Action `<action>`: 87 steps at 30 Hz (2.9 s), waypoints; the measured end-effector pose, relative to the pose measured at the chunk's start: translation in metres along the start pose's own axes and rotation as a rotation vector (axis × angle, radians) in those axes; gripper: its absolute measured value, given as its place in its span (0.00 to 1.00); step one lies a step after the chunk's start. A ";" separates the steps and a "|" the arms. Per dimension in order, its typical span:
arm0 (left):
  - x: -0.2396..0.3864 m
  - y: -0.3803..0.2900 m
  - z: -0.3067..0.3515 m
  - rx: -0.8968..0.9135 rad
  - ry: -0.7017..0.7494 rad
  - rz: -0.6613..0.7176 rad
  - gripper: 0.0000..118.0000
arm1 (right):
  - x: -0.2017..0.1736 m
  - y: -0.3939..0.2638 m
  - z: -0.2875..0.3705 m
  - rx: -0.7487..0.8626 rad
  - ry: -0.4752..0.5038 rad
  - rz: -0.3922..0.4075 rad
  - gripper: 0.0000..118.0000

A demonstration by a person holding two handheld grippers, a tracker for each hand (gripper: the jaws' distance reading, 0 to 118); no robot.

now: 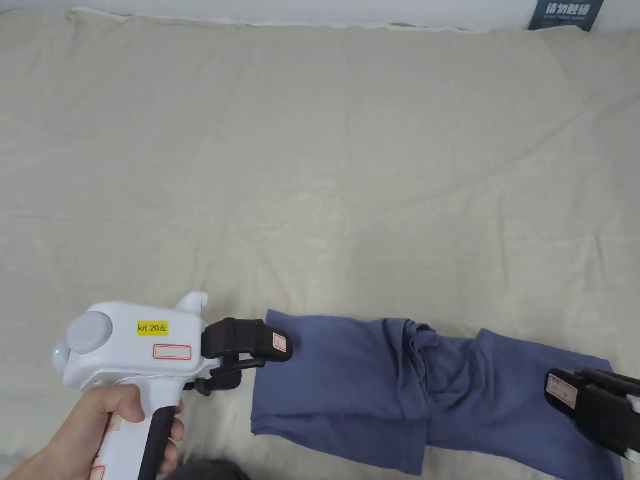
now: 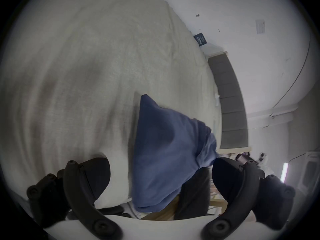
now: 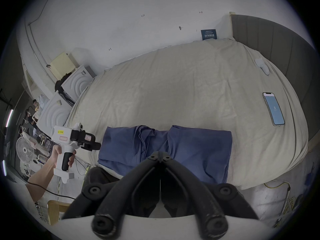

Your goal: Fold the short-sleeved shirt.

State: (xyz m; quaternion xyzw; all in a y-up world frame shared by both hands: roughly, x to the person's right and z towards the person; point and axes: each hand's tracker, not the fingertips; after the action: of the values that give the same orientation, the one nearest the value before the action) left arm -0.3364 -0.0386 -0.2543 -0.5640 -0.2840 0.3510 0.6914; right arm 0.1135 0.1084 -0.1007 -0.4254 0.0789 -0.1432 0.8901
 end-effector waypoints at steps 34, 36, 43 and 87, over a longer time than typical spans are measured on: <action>0.018 0.001 0.156 0.234 0.436 -0.048 0.06 | -0.012 -0.005 0.003 -0.002 0.054 0.012 0.00; 0.039 0.000 0.151 0.219 0.533 -0.066 0.06 | -0.012 -0.006 0.003 -0.001 0.056 0.010 0.00; 0.131 -0.020 0.097 0.154 0.793 -0.298 0.06 | -0.006 -0.011 0.011 0.005 0.064 -0.007 0.00; 0.196 -0.161 -0.251 0.029 1.509 -1.185 0.00 | 0.066 -0.061 0.048 -0.010 0.002 -0.210 0.00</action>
State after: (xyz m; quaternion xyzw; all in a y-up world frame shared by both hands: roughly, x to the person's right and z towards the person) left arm 0.0044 -0.0449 -0.1485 -0.3977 0.0014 -0.5080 0.7641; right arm 0.1772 0.0863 -0.0243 -0.4356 0.0353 -0.2359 0.8680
